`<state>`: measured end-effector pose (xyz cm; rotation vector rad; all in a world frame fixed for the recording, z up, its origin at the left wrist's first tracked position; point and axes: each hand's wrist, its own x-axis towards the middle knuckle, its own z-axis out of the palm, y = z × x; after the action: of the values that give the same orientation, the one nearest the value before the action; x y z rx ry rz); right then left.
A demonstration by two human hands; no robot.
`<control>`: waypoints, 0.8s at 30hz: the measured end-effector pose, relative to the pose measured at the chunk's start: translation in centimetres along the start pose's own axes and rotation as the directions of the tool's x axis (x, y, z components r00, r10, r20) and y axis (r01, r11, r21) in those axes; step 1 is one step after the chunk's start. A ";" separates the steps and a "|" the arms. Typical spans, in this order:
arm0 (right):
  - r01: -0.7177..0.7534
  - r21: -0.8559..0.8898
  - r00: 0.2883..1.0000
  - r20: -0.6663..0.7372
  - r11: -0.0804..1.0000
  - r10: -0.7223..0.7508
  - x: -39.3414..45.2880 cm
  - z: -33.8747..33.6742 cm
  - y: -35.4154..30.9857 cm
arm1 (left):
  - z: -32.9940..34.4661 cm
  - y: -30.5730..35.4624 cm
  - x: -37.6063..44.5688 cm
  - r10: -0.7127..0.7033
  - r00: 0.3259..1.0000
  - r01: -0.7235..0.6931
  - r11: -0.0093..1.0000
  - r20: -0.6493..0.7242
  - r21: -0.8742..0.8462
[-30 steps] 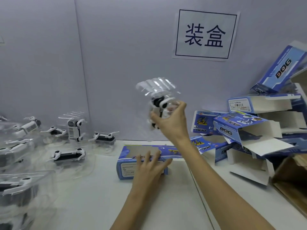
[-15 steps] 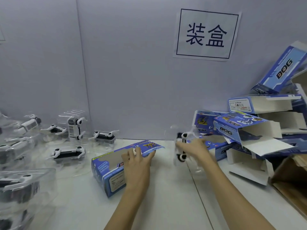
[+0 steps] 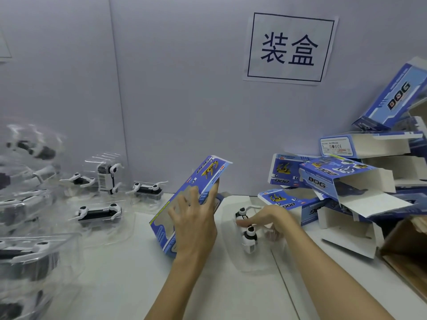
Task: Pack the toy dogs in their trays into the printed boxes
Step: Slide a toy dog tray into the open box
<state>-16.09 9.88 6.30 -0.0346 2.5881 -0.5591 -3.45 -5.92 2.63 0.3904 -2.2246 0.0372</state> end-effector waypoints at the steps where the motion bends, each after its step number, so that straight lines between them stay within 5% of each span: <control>1: -0.001 0.001 1.000 0.014 1.000 0.001 -0.1 -0.1 0.0 | -0.1 0.1 0.0 -0.001 1.000 0.000 0.999 -0.006 -0.041; 11: -0.058 0.309 0.979 0.204 0.949 -0.006 -1.2 -0.5 2.1 | -1.1 0.1 -0.1 0.022 1.000 -0.018 0.974 0.016 -0.224; 24: -0.020 0.691 0.987 0.130 0.722 -0.097 -1.7 0.5 4.4 | -0.3 -0.6 0.4 0.009 0.990 -0.055 0.942 -0.137 -0.332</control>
<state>-14.01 13.94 4.92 0.1154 2.0718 -1.4485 -3.27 -6.59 3.00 0.1578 -2.0546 -0.2881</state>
